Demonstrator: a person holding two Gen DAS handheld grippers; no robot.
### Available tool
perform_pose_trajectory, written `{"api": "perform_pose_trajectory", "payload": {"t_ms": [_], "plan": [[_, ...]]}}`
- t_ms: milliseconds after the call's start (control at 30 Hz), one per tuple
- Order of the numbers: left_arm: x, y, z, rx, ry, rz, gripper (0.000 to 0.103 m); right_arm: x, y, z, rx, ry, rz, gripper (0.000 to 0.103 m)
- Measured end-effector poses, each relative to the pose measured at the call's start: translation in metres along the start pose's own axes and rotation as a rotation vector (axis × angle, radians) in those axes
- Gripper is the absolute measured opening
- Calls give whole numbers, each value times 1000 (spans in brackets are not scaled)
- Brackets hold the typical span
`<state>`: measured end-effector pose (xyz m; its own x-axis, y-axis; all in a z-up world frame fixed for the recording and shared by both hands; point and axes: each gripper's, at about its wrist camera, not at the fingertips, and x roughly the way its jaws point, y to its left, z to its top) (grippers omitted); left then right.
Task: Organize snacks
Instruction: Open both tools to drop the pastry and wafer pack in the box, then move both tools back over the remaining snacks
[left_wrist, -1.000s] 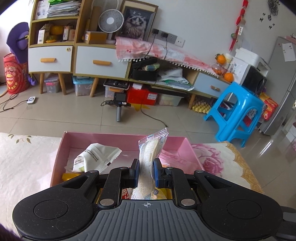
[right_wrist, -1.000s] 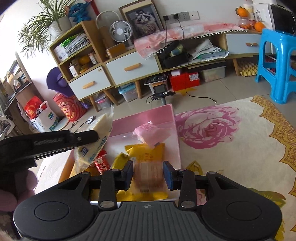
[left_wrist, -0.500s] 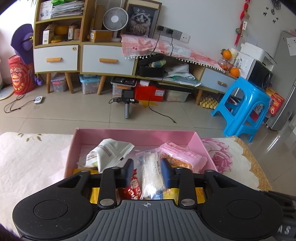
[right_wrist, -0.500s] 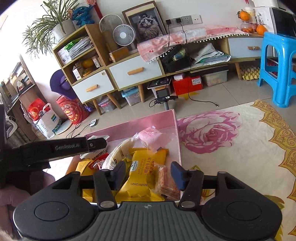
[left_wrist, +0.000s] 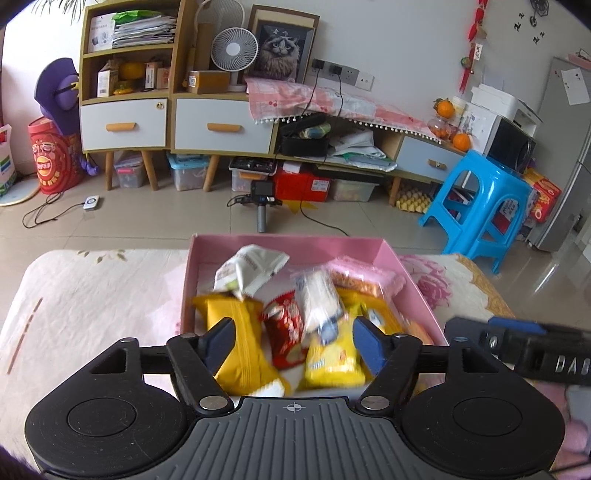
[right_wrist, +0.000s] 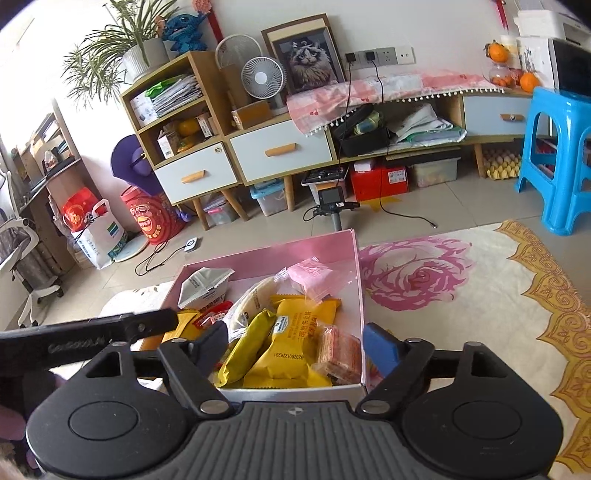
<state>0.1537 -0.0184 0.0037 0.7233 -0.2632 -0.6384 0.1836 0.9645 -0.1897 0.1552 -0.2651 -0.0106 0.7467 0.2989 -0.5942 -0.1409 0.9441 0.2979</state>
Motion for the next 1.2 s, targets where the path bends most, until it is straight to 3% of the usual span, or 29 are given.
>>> {"api": "perform_pose_trajectory", "payload": {"t_ms": [433, 533, 833, 1200], "plan": [[-52, 9, -43, -5, 52, 13, 95, -37, 4, -11, -14, -2, -5, 91], [-57, 10, -55, 23, 73, 24, 95, -45, 7, -17, -35, -2, -12, 93], [-70, 17, -100, 152, 17, 51, 98, -60, 13, -44, -99, -30, -40, 94], [-49, 26, -121, 121, 35, 3, 98, -48, 28, -82, -271, 5, -79, 94]]}}
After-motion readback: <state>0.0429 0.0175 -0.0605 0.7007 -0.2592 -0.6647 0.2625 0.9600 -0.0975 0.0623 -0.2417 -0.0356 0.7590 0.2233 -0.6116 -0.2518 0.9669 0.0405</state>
